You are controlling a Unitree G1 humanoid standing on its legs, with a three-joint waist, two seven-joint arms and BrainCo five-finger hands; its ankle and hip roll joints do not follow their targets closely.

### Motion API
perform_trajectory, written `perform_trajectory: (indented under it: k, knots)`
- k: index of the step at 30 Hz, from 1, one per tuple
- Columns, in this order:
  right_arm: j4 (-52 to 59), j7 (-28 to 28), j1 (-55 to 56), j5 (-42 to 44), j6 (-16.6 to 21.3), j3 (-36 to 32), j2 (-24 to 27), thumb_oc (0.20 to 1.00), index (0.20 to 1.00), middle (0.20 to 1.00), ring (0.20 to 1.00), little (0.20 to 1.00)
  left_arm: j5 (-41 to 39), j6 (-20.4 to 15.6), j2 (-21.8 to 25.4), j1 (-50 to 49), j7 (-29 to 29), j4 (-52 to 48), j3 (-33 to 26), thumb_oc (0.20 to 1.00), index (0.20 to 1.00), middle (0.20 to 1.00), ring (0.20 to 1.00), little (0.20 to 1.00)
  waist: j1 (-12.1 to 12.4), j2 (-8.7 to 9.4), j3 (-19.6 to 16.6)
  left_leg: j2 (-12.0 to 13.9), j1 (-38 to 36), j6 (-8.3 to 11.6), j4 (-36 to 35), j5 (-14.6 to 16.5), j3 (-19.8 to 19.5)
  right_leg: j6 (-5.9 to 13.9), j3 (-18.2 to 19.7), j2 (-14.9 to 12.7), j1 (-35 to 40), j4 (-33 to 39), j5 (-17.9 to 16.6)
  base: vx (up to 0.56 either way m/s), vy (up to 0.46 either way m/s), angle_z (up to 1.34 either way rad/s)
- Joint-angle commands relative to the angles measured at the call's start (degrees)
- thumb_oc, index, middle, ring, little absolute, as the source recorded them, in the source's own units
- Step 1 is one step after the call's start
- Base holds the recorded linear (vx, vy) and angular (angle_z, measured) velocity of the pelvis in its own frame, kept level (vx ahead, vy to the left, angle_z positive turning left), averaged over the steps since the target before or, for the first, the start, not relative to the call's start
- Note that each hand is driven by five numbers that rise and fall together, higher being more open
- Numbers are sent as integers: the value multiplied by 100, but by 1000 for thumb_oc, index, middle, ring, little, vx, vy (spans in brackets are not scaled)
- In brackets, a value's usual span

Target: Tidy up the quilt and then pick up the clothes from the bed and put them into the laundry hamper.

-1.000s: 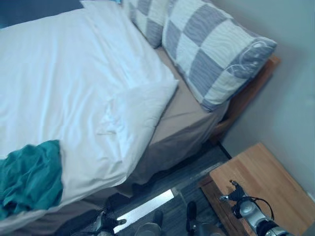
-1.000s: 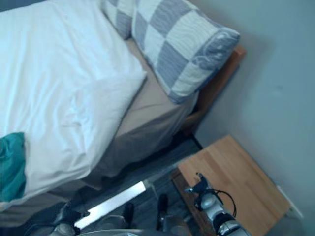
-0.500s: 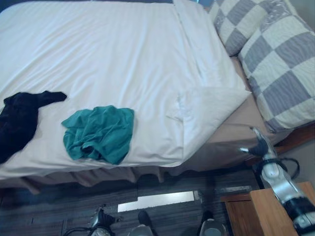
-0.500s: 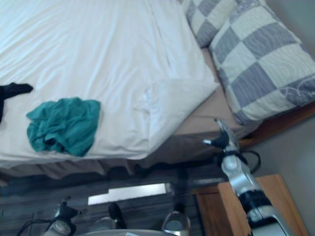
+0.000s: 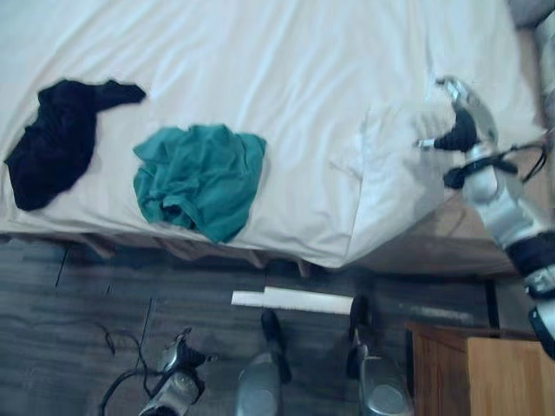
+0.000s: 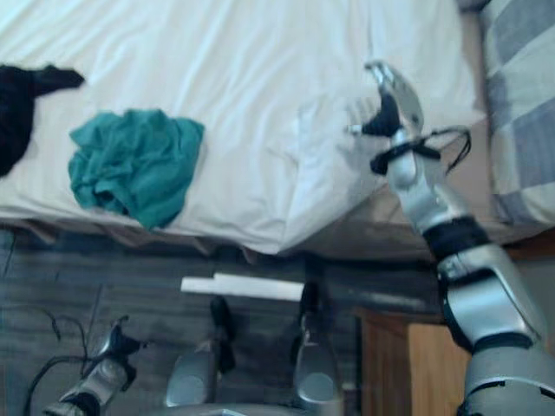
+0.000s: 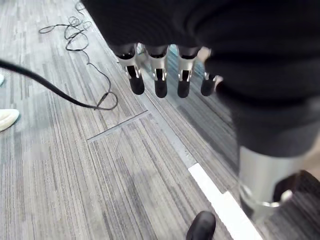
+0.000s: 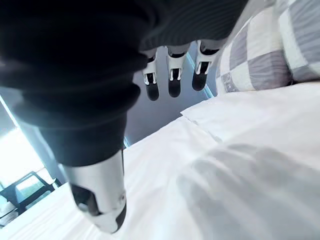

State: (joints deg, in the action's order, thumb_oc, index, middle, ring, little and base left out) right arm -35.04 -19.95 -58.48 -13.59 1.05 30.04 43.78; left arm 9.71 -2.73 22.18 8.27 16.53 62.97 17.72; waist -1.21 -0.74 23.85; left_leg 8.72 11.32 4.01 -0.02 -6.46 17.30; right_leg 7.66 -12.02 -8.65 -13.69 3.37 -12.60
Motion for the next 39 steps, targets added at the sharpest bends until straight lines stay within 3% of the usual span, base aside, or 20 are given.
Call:
perform_trajectory:
  k: [1, 4, 5, 9, 13, 14, 16, 17, 18, 19, 21, 28, 35, 36, 39]
  knots:
    - [-299, -157, -581, -23, 86, 384, 104, 1000, 1000, 1000, 1000, 1000, -136, -200, 402, 278, 261, 28, 148, 1000, 1000, 1000, 1000, 1000, 134, 283, -47, 268, 194, 237, 546, 531, -39, 166, 228, -426, -236, -968, 1321, -31, -90, 23]
    - [-1028, -92, -990, -10, 22, 746, -76, 1000, 1000, 1000, 1000, 1000, -279, -254, 350, 497, 288, -167, 330, 1000, 1000, 1000, 1000, 1000, 217, 185, 108, 320, 414, 284, 517, 396, -115, 144, 116, -404, -473, -1162, 1370, -23, -70, 12]
    - [-1550, -25, -1134, -34, -25, 944, -275, 200, 200, 200, 200, 200, -346, -277, 340, 636, 289, -251, 417, 1000, 1000, 1000, 1000, 1000, 247, 143, 154, 348, 483, 298, 519, 343, -157, 117, 91, -378, -559, -1261, 1414, -8, -88, 16]
    - [-2047, 33, -918, -6, -100, 906, -605, 200, 200, 200, 200, 200, -394, -268, 281, 635, 272, -238, 409, 1000, 1000, 1000, 1000, 1000, 252, 121, 116, 404, 397, 313, 486, 317, -195, 73, 43, -318, -517, -1303, 1483, 24, -42, 15]
    - [-1718, -26, -451, 61, -116, 615, -593, 200, 200, 200, 200, 200, -418, -209, 243, 500, 237, -184, 271, 1000, 1000, 1000, 1000, 1000, 187, 143, 29, 427, 225, 312, 427, 358, -185, 56, 65, -269, -347, -1203, 1511, 37, 0, 2]
    - [-1118, -123, 397, 154, -105, 69, -555, 200, 200, 200, 200, 200, -416, -143, 151, 327, 200, -120, 86, 1000, 1000, 1000, 1000, 1000, 83, 183, -112, 427, 17, 305, 354, 411, -139, 55, 81, -220, -143, -1071, 1513, 63, 7, -2]
    - [-1099, -120, 421, 148, -114, 52, -551, 200, 200, 200, 200, 200, -416, -142, 157, 322, 200, -122, 96, 1000, 1000, 1000, 1000, 1000, 95, 187, -114, 427, 7, 306, 348, 410, -135, 56, 84, -219, -134, -1065, 1511, 86, 5, 0]
    - [-54, -153, 1807, 114, -65, -777, -521, 200, 200, 200, 200, 200, -225, 11, 37, 101, 139, 26, -113, 1000, 1000, 1000, 1000, 1000, -86, 270, -332, 411, -289, 282, 249, 500, -75, 62, 97, -174, 147, -913, 1498, 158, 12, -8]
    - [199, -129, 2329, 154, -37, -1073, -574, 454, 454, 454, 454, 454, -170, 50, -7, 29, 92, 59, -148, 1000, 1000, 1000, 1000, 1000, -118, 293, -415, 393, -410, 269, 205, 529, -51, 68, 100, -167, 260, -850, 1494, 158, 12, -5]
    - [201, -129, 2331, 154, -38, -1075, -574, 1000, 1000, 1000, 1000, 1000, -171, 50, -7, 29, 92, 59, -147, 1000, 1000, 1000, 1000, 1000, -116, 293, -415, 393, -412, 269, 204, 528, -50, 68, 101, -167, 261, -849, 1493, 138, 33, -10]
    - [553, 32, 3698, 524, 54, -1813, -829, 1000, 1000, 1000, 1000, 1000, 45, 212, -139, -57, -12, 220, -253, 1000, 1000, 1000, 1000, 1000, -317, 370, -665, 342, -746, 241, 69, 620, 24, 107, 124, -167, 563, -660, 1460, 132, 40, -11]
    - [1, 80, 5434, 1768, 110, -3118, -1485, 1000, 1000, 1000, 1000, 1000, -75, 292, -238, -124, -177, 268, -520, 1000, 1000, 1000, 1000, 1000, -679, 439, -1054, 257, -1211, 203, -163, 694, 250, 179, 272, -197, 887, -423, 1395, 114, 66, -22]
    - [-273, -885, 5834, 2378, 49, -4548, -1425, 1000, 1000, 1000, 1000, 1000, -320, 317, -178, -97, -123, 71, -601, 1000, 1000, 1000, 1000, 1000, -854, 427, -1182, 212, -1281, 192, -246, 756, 247, 236, 279, -218, 902, -423, 1406, 52, 40, -9]
    - [317, -1081, 5595, 2228, 158, -4713, -1114, 200, 200, 200, 200, 200, -302, 295, -110, -147, -150, 21, -612, 1000, 1000, 1000, 1000, 1000, -806, 423, -1133, 209, -1249, 196, -225, 774, 241, 235, 317, -218, 851, -449, 1425, -5, 6, -5]
    - [692, -976, 4978, 2176, 312, -4459, -676, 200, 200, 200, 200, 200, -279, 263, -47, -149, -190, 20, -532, 1000, 1000, 1000, 1000, 1000, -695, 439, -958, 235, -1131, 215, -129, 758, 215, 198, 375, -198, 716, -553, 1462, -74, -32, -10]
